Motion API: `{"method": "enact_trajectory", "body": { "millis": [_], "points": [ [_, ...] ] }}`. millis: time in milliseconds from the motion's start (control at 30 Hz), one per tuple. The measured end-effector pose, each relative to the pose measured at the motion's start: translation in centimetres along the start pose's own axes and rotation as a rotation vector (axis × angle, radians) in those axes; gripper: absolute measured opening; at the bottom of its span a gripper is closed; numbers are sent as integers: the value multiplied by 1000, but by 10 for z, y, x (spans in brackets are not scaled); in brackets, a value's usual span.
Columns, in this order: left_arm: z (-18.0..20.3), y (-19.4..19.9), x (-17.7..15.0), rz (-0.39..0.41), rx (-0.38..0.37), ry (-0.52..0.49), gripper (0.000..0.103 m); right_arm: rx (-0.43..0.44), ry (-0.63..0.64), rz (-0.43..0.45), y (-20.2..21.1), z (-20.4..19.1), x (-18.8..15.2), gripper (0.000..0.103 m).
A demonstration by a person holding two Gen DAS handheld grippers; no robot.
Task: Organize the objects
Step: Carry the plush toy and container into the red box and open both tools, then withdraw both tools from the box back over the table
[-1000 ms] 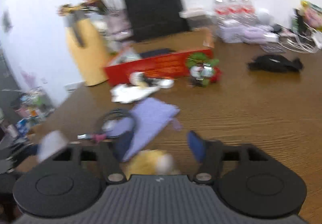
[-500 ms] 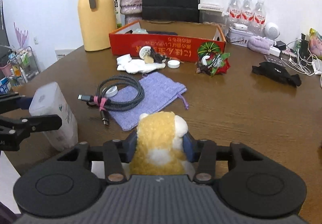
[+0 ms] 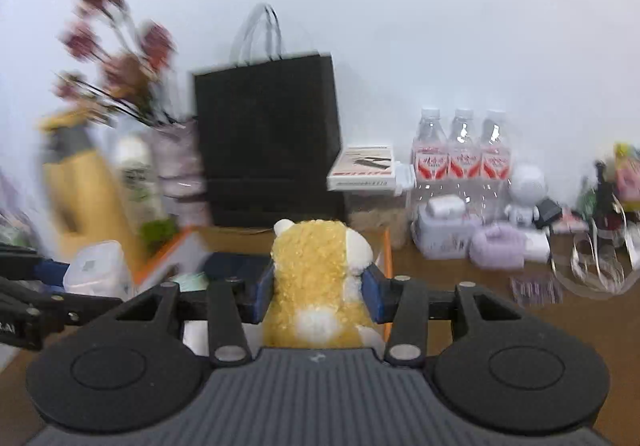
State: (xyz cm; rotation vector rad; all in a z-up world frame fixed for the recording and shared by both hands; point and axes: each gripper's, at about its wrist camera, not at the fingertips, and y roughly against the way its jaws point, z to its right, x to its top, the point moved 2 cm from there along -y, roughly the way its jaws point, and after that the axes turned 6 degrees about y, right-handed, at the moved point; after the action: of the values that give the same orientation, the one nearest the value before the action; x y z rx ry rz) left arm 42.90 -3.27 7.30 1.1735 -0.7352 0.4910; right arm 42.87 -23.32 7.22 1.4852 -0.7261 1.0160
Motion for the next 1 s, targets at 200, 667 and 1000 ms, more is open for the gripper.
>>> {"method": "enact_trajectory", "body": {
  "millis": [200, 667, 1000],
  "points": [
    [-29, -143, 53, -214, 106, 154, 66, -68, 1, -256, -145, 4, 1, 46],
    [-58, -162, 55, -271, 89, 232, 73, -95, 32, -161, -118, 6, 5, 98],
    [-31, -18, 4, -39, 125, 176, 89, 5, -6, -103, -24, -12, -23, 103]
  ]
}}
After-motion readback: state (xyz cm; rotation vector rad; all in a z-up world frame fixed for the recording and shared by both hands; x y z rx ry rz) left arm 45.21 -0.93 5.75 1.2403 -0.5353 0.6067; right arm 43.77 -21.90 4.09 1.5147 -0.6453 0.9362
